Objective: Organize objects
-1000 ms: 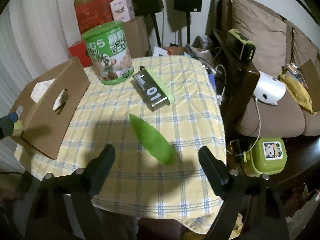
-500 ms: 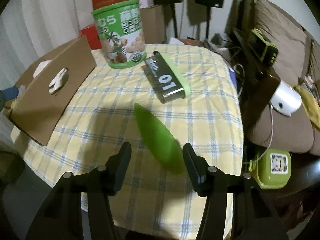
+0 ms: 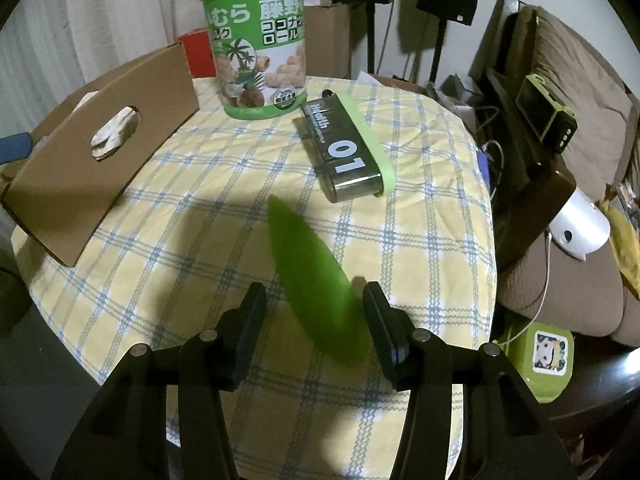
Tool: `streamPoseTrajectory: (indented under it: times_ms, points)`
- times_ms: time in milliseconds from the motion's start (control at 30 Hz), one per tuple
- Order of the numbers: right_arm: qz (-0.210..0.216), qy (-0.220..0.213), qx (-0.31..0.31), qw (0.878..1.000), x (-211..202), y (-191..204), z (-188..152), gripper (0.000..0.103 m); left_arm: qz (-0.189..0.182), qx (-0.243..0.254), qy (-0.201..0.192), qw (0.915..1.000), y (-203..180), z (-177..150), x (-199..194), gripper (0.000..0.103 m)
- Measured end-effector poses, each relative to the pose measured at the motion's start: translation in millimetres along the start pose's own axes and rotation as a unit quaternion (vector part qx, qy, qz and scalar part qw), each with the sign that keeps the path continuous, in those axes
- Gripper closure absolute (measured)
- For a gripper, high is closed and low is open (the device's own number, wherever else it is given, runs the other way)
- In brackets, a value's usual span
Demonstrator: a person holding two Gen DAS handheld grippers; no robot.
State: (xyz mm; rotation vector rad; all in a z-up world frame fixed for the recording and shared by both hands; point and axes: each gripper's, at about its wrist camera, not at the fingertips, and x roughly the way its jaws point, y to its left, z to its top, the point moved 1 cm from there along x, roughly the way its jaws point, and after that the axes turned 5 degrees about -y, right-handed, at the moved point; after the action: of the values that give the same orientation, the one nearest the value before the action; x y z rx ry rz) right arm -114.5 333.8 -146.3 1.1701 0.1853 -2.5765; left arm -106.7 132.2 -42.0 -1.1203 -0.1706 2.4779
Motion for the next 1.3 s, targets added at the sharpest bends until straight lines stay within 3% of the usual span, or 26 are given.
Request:
streamPoseTrajectory:
  times_ms: [33,267,367,733,900,1000,1067,1300]
  points:
    - [0.0,-0.003,0.001,1.0,-1,0,0,0.07,0.0,0.001,0.001,1.0,-1,-1,1,0.007]
    - [0.005,-0.012,0.036,0.999,-7,-4,-3,0.079,-0.003,0.004,0.002,1.0,-6,-1,0,0.007]
    - [0.024,-0.019,0.073,0.997,-14,-12,-6,0.093,-0.009,0.002,0.001,1.0,-9,0,-1,0.007]
    - [0.039,-0.023,0.166,0.985,-36,-30,-24,0.09,-0.056,-0.008,0.035,0.9978,-31,-6,16,0.007]
    - [0.011,-0.019,0.183,0.983,-42,-39,-24,0.084,-0.043,0.006,0.061,0.9972,-43,-12,40,0.024]
    - [0.033,-0.023,0.198,0.979,-43,-42,-26,0.08,-0.054,-0.008,0.089,0.9945,-43,-17,60,0.036]
    - [0.049,-0.028,0.207,0.977,-43,-43,-26,0.068,-0.062,-0.023,0.104,0.9923,-41,-19,74,0.045]
    - [0.043,-0.03,0.16,0.986,-35,-21,-21,0.064,-0.075,-0.061,0.13,0.9868,-39,-18,113,0.046]
